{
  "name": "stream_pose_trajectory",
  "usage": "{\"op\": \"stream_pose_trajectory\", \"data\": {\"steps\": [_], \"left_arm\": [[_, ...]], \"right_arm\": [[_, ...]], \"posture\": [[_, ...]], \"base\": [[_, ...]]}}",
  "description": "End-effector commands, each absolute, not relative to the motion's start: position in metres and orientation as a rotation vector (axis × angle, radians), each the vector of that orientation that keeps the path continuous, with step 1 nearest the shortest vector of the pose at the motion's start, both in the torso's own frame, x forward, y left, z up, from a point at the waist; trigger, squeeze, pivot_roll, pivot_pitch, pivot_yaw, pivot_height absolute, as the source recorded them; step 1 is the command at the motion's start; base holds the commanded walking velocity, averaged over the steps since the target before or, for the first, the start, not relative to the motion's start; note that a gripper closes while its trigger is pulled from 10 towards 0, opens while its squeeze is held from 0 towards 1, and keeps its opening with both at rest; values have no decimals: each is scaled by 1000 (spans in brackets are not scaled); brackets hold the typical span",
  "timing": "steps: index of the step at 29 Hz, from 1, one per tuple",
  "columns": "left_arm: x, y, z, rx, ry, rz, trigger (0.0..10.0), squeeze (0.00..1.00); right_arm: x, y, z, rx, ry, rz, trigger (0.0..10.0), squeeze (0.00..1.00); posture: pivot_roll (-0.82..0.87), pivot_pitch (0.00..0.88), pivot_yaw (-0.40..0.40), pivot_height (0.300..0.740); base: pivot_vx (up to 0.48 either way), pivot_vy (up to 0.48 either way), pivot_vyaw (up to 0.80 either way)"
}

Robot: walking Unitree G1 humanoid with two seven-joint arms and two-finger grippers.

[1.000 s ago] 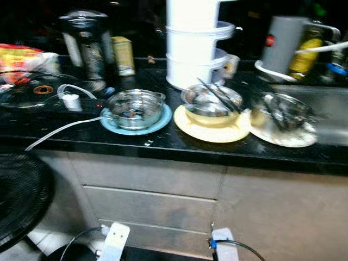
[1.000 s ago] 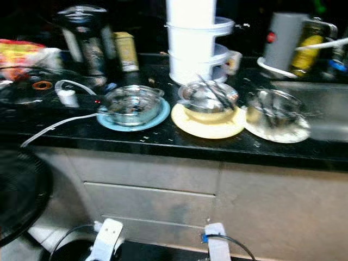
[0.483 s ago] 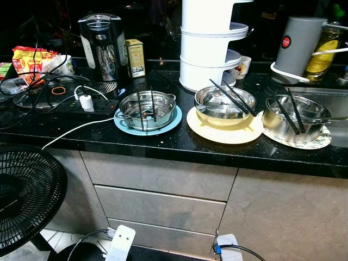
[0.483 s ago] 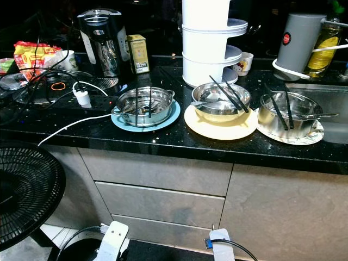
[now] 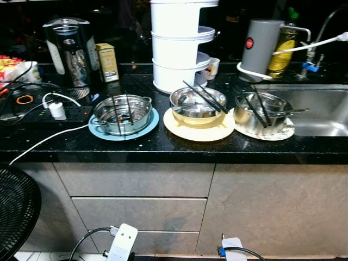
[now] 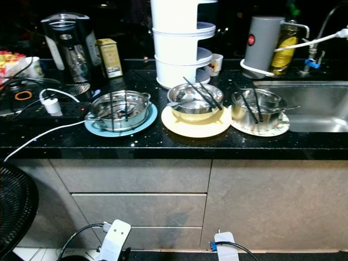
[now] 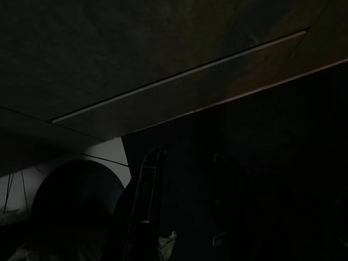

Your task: Kitchen organization

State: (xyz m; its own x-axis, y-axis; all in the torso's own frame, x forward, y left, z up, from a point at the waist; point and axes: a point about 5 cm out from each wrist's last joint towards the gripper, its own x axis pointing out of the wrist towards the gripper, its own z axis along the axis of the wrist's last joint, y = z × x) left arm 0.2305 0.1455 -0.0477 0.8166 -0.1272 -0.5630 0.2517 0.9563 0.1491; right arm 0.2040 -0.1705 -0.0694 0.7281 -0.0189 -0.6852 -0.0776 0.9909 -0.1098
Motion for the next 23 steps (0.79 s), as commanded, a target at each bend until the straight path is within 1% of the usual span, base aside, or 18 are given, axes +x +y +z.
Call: {"op": "stream_pose_trajectory", "data": {"steps": [1,10,17,23], "left_arm": [[224,148,-52,233,612,-205,10000,0],[224,147,-53,206,612,-195,10000,0],[224,146,-53,204,619,-198,10000,0],[224,146,-53,201,621,-195,10000,0]], "right_arm": [[204,-169,-70,-127,763,31,10000,0],[206,-171,-68,-161,750,33,10000,0],[207,-173,-68,-165,747,30,10000,0],[207,-174,-68,-168,746,29,10000,0]], "posture": [[-86,108,-3,740],[-97,111,-9,740],[-99,110,-9,740],[-104,109,-9,740]], "base": [[0,0,0],[0,0,0],[0,-304,0],[0,-383,0]]}}
